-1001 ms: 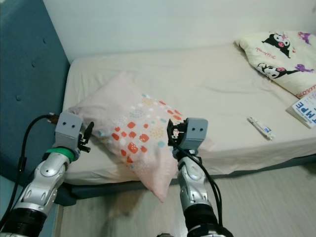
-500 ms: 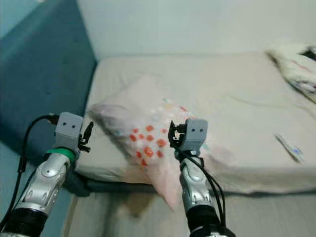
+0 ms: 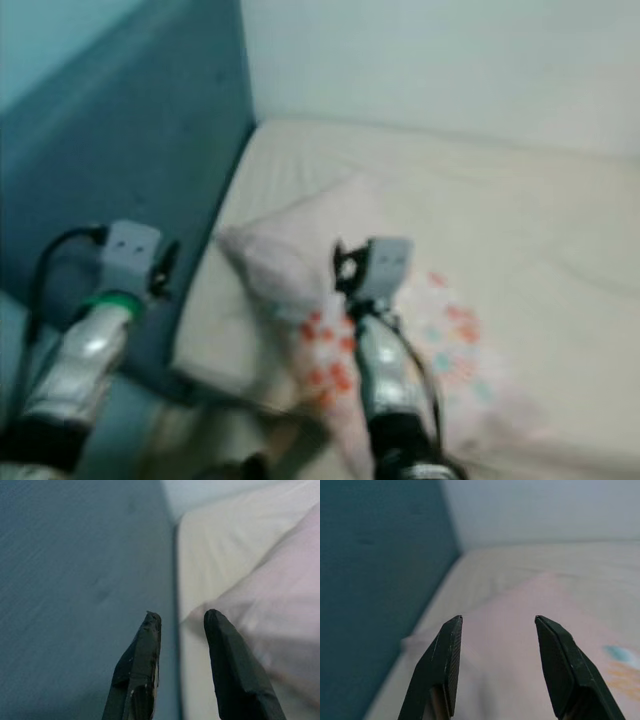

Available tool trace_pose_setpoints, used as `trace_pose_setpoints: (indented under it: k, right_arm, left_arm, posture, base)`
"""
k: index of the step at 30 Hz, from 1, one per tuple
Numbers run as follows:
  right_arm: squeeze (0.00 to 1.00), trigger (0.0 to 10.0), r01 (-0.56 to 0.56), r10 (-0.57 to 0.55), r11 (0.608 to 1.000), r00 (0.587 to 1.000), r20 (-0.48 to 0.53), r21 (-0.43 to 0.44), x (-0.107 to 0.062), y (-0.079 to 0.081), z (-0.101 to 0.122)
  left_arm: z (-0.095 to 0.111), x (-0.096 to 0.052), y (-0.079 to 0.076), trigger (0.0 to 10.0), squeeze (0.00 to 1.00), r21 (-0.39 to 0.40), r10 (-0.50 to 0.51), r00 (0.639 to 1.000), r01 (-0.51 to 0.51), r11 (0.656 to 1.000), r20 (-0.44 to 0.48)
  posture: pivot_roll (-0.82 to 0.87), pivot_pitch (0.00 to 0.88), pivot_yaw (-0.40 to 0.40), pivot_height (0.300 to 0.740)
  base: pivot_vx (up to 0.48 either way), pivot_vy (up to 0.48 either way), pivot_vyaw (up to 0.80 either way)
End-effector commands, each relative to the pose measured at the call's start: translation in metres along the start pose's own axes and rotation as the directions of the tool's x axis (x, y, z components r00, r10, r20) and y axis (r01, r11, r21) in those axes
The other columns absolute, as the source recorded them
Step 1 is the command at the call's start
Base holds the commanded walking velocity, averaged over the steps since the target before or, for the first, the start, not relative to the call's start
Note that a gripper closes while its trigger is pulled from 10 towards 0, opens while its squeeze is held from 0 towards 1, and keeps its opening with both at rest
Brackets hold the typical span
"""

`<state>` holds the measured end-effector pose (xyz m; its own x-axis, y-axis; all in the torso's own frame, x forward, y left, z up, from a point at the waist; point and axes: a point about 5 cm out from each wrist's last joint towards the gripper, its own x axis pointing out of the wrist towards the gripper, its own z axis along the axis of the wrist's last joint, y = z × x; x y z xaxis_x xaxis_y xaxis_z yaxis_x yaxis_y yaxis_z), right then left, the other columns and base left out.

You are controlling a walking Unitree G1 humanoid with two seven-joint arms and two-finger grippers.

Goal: Clean up the room

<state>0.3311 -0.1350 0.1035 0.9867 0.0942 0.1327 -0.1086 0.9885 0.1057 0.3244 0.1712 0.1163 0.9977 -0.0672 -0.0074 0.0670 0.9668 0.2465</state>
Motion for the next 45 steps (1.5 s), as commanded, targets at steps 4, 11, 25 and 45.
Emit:
trace_pose_setpoints:
  k: [4,11,25,45]
  right_arm:
    - [0.00,10.0,0.036,-0.035,0.999,0.999,-0.030,0.009,-0.0051,-0.0086,-0.0073]
    - [0.00,10.0,0.040,-0.040,0.999,0.999,-0.037,0.015,-0.0059,-0.0097,-0.0089]
    - [0.00,10.0,0.058,-0.057,0.998,0.997,-0.044,0.024,-0.0072,-0.0108,-0.0109]
    - [0.00,10.0,0.081,-0.079,0.996,0.995,-0.054,0.028,-0.0099,-0.0134,-0.0135]
  left_arm:
    - [-0.0060,-0.0034,-0.0081,10.0,0.00,-0.008,-0.039,0.999,0.038,0.999,-0.015]
    - [-0.0063,-0.0038,-0.0095,10.0,0.00,-0.011,-0.046,0.999,0.046,0.999,-0.013]
    - [-0.0080,-0.0046,-0.0109,10.0,0.00,-0.004,-0.059,0.998,0.059,0.998,-0.021]
    - [-0.0099,-0.0052,-0.0130,10.0,0.00,-0.002,-0.070,0.997,0.070,0.998,-0.034]
  posture:
    - [0.01,0.024,0.114,0.740]
    - [0.01,0.022,0.113,0.740]
    - [0.01,0.028,0.119,0.740]
    - [0.01,0.035,0.122,0.695]
  base:
    - [0.000,0.000,0.00]
    - [0.000,0.000,0.00]
    - [0.000,0.000,0.00]
    - [0.000,0.000,0.00]
